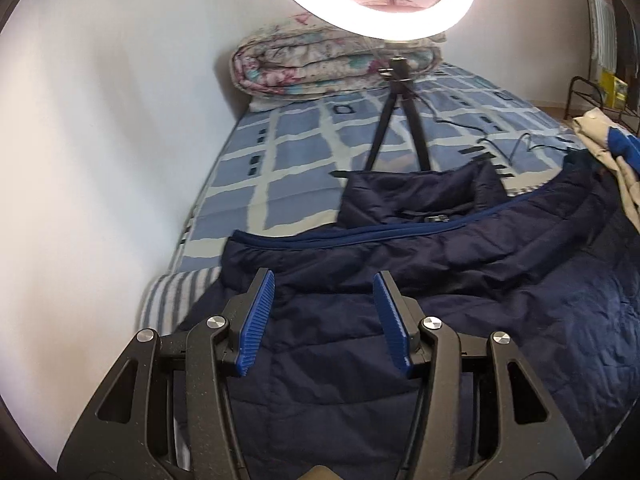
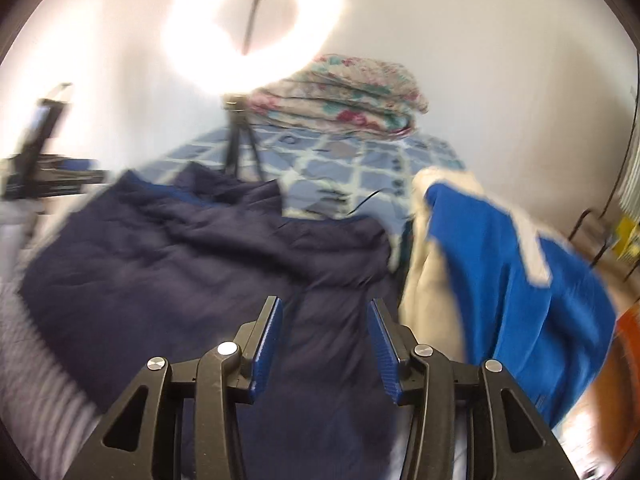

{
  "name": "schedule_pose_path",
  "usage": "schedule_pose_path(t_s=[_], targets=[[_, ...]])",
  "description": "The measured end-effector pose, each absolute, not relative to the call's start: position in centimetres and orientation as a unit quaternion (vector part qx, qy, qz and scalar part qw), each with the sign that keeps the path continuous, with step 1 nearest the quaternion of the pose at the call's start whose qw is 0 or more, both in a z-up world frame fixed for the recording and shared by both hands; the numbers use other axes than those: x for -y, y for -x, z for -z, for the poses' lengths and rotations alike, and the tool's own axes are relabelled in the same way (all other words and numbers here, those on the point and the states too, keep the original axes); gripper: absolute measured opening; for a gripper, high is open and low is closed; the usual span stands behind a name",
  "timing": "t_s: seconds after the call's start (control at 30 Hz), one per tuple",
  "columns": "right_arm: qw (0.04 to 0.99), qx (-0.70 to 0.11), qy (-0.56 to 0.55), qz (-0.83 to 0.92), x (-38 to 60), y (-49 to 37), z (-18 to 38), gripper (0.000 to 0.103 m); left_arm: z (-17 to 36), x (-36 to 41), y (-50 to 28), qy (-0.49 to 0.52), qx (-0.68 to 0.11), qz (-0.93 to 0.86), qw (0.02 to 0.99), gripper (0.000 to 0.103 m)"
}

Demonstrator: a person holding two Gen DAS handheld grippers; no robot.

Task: Fold large clothes
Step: 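Open both grippers and lift them off the jacket, then grasp the jacket's side edge with the right gripper and lift it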

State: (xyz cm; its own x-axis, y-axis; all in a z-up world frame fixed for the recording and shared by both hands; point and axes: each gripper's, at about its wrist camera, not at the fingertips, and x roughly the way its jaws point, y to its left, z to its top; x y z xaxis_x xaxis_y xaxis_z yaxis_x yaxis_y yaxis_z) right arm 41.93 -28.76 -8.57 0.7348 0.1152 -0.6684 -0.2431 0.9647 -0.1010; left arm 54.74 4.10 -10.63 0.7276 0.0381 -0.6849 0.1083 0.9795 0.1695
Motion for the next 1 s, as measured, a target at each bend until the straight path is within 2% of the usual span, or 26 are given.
schedule_pose_path(t_s=[0.2,0.5,0.63,0.67,0.73,0.77,0.8,1.0], targets=[[0.918,-0.362,0.068,-0.146,28.8,-35.5,10.2,0.046,12.6,2.4,-57.9,-0.115,-0.379,0.021,0.918,0.054],[0.906,-0.401,0.027,-0.131,32.3,-33.0,13.4,0.046,21.4,5.4,-62.4,-0.17,-0.443,-0.025,0.88,0.054],[0.905,-0.406,-0.013,-0.126,34.0,-32.5,14.2,0.046,20.2,4.7,-61.8,-0.154,-0.429,-0.032,0.89,0.054],[0.905,-0.406,-0.021,-0.126,34.3,-32.4,14.2,0.047,18.8,4.3,-61.1,-0.143,-0.415,-0.031,0.898,0.054],[0.905,-0.407,-0.04,-0.118,34.8,-32.1,14.2,0.06,16.4,3.4,-59.3,-0.112,-0.396,-0.021,0.911,0.054],[0.906,-0.406,-0.05,-0.112,35.1,-32.0,14.3,0.075,14.8,3.0,-57.6,-0.095,-0.389,-0.004,0.916,0.054],[0.907,-0.403,-0.065,-0.103,35.5,-31.8,14.3,0.084,13.9,2.8,-56.2,-0.09,-0.381,0.004,0.92,0.054],[0.892,-0.408,-0.167,-0.099,37.0,-32.3,15.6,0.084,12.3,2.4,-46.7,-0.076,-0.369,0.035,0.926,0.054]])
